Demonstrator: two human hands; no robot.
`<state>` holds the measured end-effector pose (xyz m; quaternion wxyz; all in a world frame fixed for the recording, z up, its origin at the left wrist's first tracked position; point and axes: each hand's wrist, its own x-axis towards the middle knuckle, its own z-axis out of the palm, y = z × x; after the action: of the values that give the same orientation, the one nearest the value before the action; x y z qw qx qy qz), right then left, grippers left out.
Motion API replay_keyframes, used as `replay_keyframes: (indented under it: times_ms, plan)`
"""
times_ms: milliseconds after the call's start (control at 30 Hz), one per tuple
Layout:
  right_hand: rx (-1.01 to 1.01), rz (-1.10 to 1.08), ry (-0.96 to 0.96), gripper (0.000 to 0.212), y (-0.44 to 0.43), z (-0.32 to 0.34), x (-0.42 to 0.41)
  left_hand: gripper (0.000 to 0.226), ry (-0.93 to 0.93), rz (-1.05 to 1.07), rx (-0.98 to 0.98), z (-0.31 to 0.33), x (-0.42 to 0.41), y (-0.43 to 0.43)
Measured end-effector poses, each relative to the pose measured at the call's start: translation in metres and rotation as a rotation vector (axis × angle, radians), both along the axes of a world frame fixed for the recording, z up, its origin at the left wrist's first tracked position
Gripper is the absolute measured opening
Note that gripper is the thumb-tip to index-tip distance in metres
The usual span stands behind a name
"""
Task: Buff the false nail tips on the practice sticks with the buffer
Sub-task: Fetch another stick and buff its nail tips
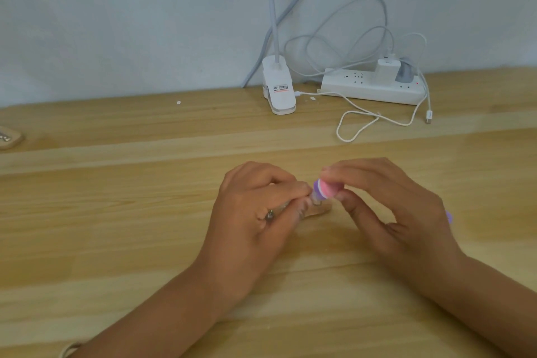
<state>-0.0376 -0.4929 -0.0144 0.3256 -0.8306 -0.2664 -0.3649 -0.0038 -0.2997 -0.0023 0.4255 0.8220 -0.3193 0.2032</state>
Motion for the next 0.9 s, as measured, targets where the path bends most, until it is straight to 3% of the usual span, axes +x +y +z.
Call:
replay_keyframes:
  times_ms: [267, 433, 533, 900]
  plan:
    - [-0.072, -0.037, -0.041, 0.025, 0.000, 0.001, 0.001, 0.014, 0.040, -0.005, 0.010, 0.000, 0.000, 0.000]
    - [-0.150, 0.062, -0.049, 0.027, 0.006, -0.004, -0.003, 0.014, 0.048, -0.012, -0.005, -0.001, 0.001, 0.001]
    - [-0.090, -0.014, -0.025, 0.025, -0.001, -0.001, 0.002, 0.013, 0.083, 0.005, -0.048, 0.000, 0.000, 0.000]
    - [-0.092, 0.071, -0.060, 0.032, 0.008, -0.002, -0.005, 0.014, 0.185, -0.031, -0.152, 0.002, -0.003, 0.000]
